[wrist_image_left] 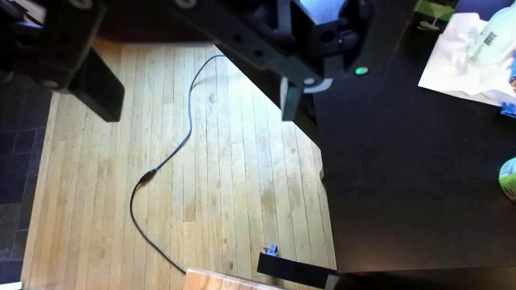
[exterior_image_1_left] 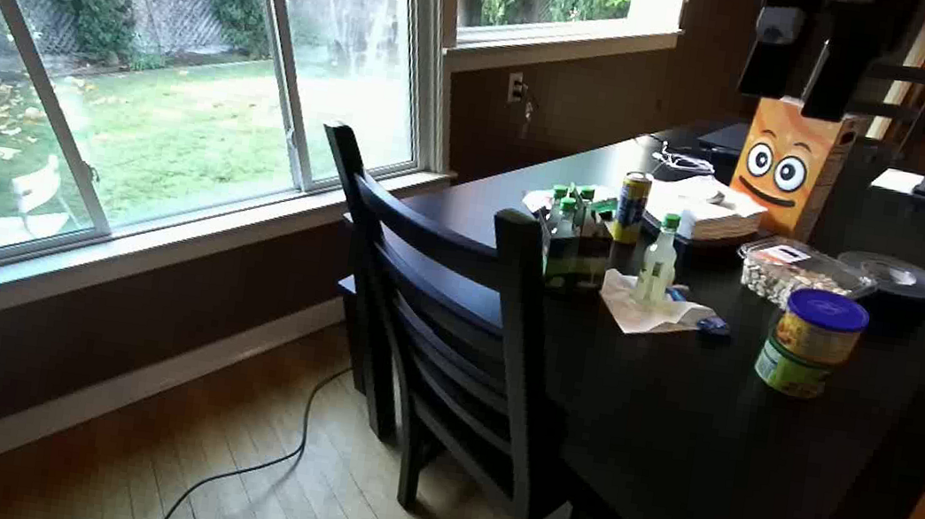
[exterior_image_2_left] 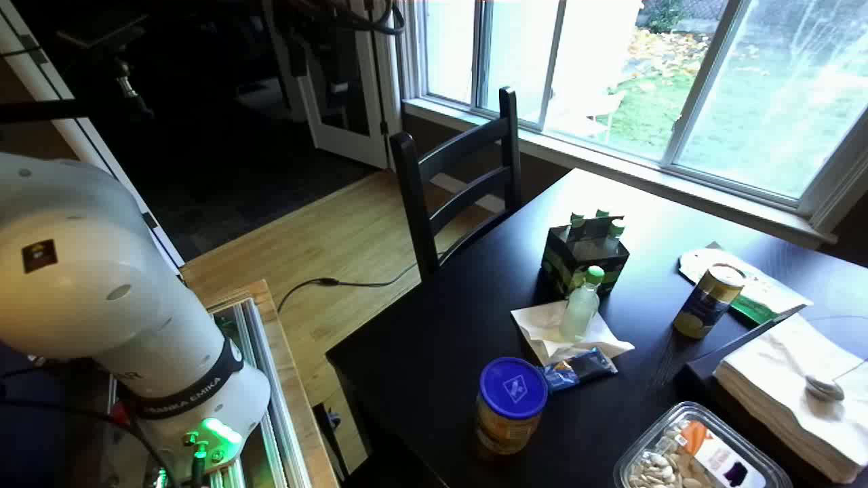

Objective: Move the box on the left backwards

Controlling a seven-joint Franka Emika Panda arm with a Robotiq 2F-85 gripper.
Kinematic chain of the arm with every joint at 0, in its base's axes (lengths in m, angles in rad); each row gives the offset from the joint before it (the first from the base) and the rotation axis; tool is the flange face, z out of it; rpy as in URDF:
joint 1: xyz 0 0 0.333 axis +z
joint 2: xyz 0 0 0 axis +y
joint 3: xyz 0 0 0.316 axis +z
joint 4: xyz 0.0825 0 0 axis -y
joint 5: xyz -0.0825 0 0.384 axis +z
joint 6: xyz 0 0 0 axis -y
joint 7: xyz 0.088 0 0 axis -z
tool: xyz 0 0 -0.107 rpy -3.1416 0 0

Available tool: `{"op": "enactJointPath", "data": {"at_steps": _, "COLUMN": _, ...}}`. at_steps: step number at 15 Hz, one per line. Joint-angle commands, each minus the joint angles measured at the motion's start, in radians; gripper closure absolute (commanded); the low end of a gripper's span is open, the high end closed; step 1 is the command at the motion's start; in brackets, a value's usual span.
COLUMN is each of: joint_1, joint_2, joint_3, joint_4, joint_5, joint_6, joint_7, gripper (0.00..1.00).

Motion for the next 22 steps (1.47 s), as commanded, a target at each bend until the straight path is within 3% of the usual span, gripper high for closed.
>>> {"op": "enactJointPath", "data": {"at_steps": 1, "joint_1": -0.026, "joint_2": 0.001, "joint_3": 0.017, "joint_4": 0.003, "joint_5": 0.011, "joint_6": -0.006, "joint_7": -0.014, "gripper": 0.00}}
{"op": "enactJointPath", "data": {"at_steps": 12, "joint_1": -0.026, "joint_2": 0.001, "joint_3": 0.017, "joint_4": 0.003, "joint_5": 0.011, "joint_6": -0.006, "joint_7": -0.014, "gripper": 0.00}}
{"op": "enactJointPath", "data": {"at_steps": 19, "joint_1": -0.115, "joint_2": 0.210, "joint_3": -0.039, "joint_4": 0.098, "joint_5": -0.050, "joint_6": 0.232, "joint_7": -0.059, "gripper": 0.00}}
{"op": "enactJointPath", "data": {"at_steps": 22, "joint_1": -0.153, "joint_2": 0.362, "joint_3": -0.022, "joint_4": 0.181, "joint_5": -0.089, "joint_6": 0.330, "joint_7": 0.007, "gripper": 0.00}}
